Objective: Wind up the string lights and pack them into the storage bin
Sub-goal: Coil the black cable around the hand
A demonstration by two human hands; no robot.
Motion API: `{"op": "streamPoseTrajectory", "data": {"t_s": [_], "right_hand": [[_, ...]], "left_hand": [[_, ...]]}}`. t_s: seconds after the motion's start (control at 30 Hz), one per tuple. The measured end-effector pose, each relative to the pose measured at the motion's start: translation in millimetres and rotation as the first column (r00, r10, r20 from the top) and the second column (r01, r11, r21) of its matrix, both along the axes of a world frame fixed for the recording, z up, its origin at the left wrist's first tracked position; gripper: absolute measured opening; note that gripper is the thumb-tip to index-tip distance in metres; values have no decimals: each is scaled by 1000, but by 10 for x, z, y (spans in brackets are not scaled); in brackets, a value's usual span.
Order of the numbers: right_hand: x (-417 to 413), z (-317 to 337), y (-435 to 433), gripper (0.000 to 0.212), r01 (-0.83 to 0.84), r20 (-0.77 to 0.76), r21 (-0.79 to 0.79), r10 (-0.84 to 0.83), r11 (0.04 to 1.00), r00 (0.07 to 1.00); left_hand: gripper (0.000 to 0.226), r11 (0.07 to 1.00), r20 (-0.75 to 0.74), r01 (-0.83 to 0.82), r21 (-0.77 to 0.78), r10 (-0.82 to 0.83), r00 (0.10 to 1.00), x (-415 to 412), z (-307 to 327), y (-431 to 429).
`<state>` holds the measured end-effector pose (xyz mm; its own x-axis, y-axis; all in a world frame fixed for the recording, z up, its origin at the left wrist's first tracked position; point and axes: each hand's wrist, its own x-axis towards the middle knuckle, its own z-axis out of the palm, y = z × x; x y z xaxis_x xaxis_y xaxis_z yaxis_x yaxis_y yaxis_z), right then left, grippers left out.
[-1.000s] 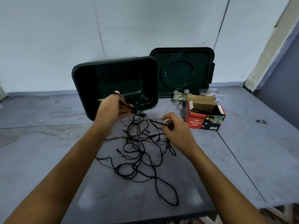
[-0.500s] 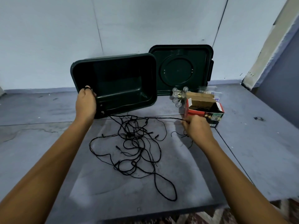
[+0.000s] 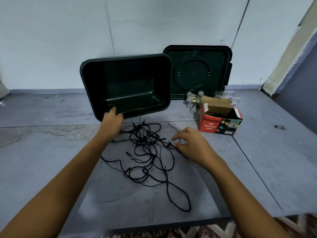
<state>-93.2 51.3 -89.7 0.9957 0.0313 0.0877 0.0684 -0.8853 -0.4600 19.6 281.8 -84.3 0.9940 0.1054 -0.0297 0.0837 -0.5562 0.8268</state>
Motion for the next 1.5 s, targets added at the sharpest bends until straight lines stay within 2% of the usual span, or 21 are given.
{"op": "streamPoseTrajectory", "data": {"t_s": [0.07,0.13,0.23,0.27,0.33,0.4,0.43,0.53,0.67,0.73,0.8,0.87,0.93,1.0,1.13,1.23,1.3,1.37,1.4,1.43,1.5], "right_hand": [[-29,-53,42,34,-35,-81,-35,32,999,996],[-32,-124,57,44,-25,-138,-143,5,989,990],[-10,-189,27,34,29,-134,-206,-58,978,989],[-3,-190,9,29,36,-135,-213,-66,976,989],[1,-158,-44,21,39,-119,-235,-68,971,990],[14,-73,-118,18,58,-66,-218,-74,974,995],[16,6,-146,18,78,-52,-169,-88,983,995],[68,284,-180,19,138,-6,-11,-138,990,990],[332,492,-162,22,275,228,-42,-259,960,939],[505,471,-157,23,322,253,-25,-306,946,918],[628,397,-155,22,292,217,16,-289,956,932],[646,294,-138,29,191,102,65,-197,979,975],[579,180,-119,44,81,-18,87,-80,993,997],[484,59,-90,51,-10,-76,78,15,997,997],[353,-151,-44,41,-84,-134,-67,75,994,988],[302,-189,6,40,-21,-106,-205,-1,979,994],[282,-114,62,41,40,-18,-226,-45,973,999],[288,10,145,42,25,176,-110,-5,994,984],[296,101,212,45,-41,257,-8,42,999,966],[314,196,292,50,-132,283,115,95,985,954],[337,398,469,54,-270,178,373,217,888,960]], "left_hand": [[55,997,86,31,68,-36,996,-60,-6,-45],[48,981,180,109,161,-138,974,-122,-6,-106],[28,950,241,169,263,-234,942,-221,21,-197],[24,960,253,170,223,-226,941,-238,23,-205],[23,990,245,142,13,-141,959,-216,46,-177],[28,972,209,55,-227,-7,978,-119,84,-109],[30,955,196,3,-296,58,979,-62,111,-61],[32,910,150,-106,-400,179,972,64,211,58],[28,917,130,-149,-369,210,969,136,277,153],[24,915,104,-172,-366,224,969,157,293,216],[20,857,-12,-188,-480,208,978,148,290,256],[17,796,-101,-200,-572,173,980,113,276,275],[14,773,-131,-195,-604,145,981,86,244,268],[14,759,-136,-180,-625,121,983,53,212,267],[21,836,-107,-150,-529,109,988,18,139,253],[29,949,-6,-97,-299,100,995,-1,151,241],[33,981,54,-36,-191,47,997,-51,238,211],[35,981,68,97,-166,-87,994,-146,381,134],[35,963,66,201,-178,-192,979,-211,464,80],[35,930,66,312,-196,-305,950,-284,543,19],[34,849,77,480,-221,-475,876,-403,667,-100]]}}
